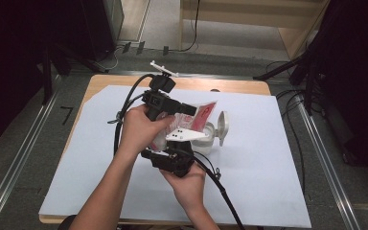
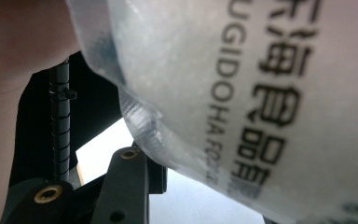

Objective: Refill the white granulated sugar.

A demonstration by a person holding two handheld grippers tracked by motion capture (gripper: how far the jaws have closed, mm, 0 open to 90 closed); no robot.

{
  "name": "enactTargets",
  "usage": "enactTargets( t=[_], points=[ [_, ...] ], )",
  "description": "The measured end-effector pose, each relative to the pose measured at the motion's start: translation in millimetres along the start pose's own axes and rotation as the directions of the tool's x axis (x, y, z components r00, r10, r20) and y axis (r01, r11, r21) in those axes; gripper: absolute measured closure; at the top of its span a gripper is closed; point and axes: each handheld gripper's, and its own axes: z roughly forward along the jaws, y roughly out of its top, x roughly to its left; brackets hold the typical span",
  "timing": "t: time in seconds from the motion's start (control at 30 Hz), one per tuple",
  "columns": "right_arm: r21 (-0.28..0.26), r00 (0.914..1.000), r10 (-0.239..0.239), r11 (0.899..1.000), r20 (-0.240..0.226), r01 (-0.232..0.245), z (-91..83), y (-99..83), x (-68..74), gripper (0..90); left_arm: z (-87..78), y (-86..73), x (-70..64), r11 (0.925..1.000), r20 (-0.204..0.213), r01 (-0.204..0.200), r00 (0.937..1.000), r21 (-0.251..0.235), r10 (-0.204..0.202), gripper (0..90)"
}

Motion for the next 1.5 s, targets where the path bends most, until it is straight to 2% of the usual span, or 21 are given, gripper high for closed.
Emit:
enactTargets(
  t=[0.53,1.0,1.13,1.5],
  points=[
    [0.002,0.9999,0.009,1.000,-0.010,-0.009,-0.3,0.5,0.3,64.5,0.1,0.3,-1.0,1.0000,-0.001,-0.001,1.0000,0.002,0.001,85.3],
    [0.009,0.9999,0.005,1.000,-0.017,-0.005,0.9,1.0,1.2,64.3,0.6,-0.1,-0.2,1.0000,0.014,0.010,0.9999,0.002,-0.010,85.3],
    [0.008,0.9998,0.006,1.000,-0.019,-0.006,0.6,1.0,1.3,64.4,0.3,0.4,-1.3,0.9999,0.002,0.004,1.0000,0.013,-0.004,85.2],
    [0.011,0.9997,0.004,1.000,-0.025,-0.003,1.4,1.4,1.3,64.3,0.6,0.2,-2.0,1.0000,0.005,0.005,1.0000,0.007,-0.005,85.2]
  ],
)
